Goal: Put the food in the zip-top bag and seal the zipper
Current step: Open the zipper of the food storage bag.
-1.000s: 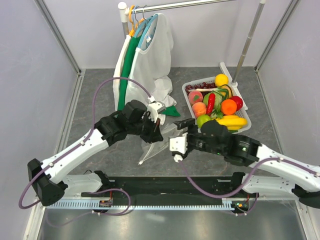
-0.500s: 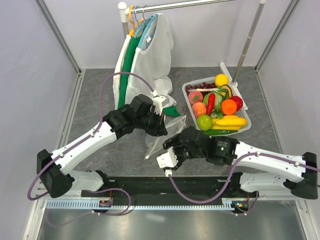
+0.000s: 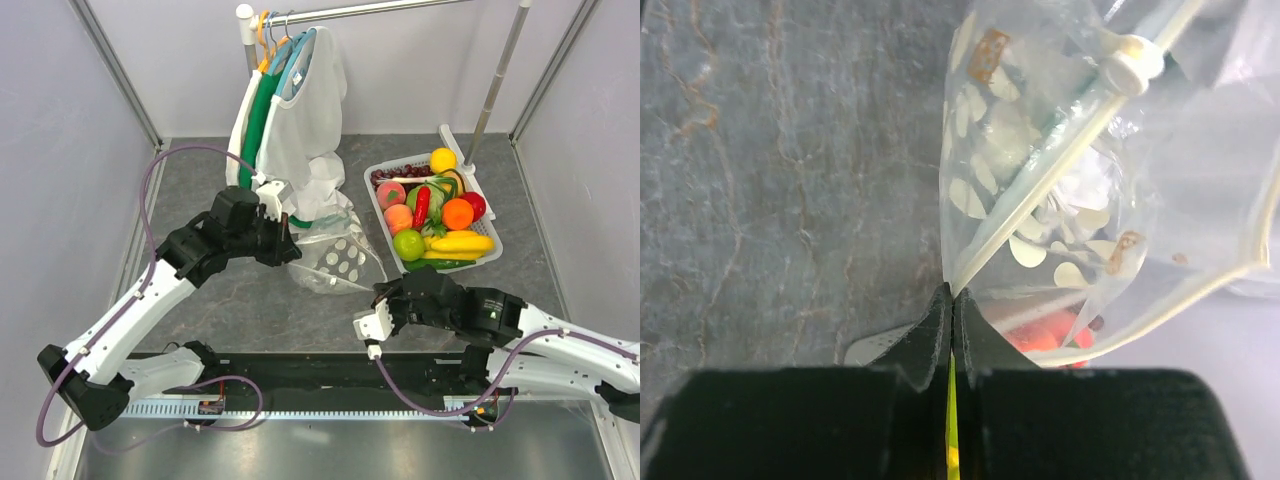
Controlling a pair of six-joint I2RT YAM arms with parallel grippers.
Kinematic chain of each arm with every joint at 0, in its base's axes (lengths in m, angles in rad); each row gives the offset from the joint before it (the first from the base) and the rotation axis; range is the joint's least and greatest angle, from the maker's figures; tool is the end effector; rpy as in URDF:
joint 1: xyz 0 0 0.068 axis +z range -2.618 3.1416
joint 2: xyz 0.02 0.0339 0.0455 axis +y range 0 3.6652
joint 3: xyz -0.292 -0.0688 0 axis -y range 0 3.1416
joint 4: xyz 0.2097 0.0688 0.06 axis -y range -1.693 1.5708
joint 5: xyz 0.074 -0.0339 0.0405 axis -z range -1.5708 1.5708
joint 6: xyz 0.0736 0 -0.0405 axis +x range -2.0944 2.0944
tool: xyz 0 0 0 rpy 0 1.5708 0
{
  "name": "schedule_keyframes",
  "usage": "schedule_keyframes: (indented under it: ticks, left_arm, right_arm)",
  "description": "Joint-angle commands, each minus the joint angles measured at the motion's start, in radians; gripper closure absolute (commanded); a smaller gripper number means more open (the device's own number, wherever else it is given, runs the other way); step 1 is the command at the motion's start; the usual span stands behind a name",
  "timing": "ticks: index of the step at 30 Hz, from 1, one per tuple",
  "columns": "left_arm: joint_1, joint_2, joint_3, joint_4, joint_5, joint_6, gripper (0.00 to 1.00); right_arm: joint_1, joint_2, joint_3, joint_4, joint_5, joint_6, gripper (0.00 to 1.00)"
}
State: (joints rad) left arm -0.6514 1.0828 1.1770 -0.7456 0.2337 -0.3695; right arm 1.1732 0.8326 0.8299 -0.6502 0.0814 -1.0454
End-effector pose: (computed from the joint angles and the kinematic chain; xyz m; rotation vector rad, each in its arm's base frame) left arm 0.1503 -0.1360 0.3626 0.4602 2.2821 -0.8002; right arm 0.0638 0.1364 0.2994 -1.9686 1.0289 -0.0202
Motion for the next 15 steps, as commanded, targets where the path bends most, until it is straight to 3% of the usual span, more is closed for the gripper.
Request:
schedule_keyframes:
  ticks: [1, 5, 10, 15]
  left_arm:
    - [0.010, -0.006, -0.010, -0.069, -0.176, 0.013, 0.98]
    - [0.010, 0.041, -0.011, -0.090, -0.156, 0.040, 0.98]
    - [-0.001, 0.016, -0.076, -0.069, -0.062, 0.058, 0.98]
    - [-0.059, 0.009, -0.065, -0.089, -0.166, 0.083, 0.98]
  right_arm:
    - [-0.067, -0.018, -0.069, -0.068, 0.017, -0.042, 1.00]
    - [-0.115, 0.017, -0.132, 0.068, -0.028, -0.054, 1.00]
    - [-0.185, 0.115, -0.083, 0.148, -0.115, -0.079, 1.00]
    - [-0.236, 0.143, -0.022, 0.136, -0.207, -0.090, 0.97]
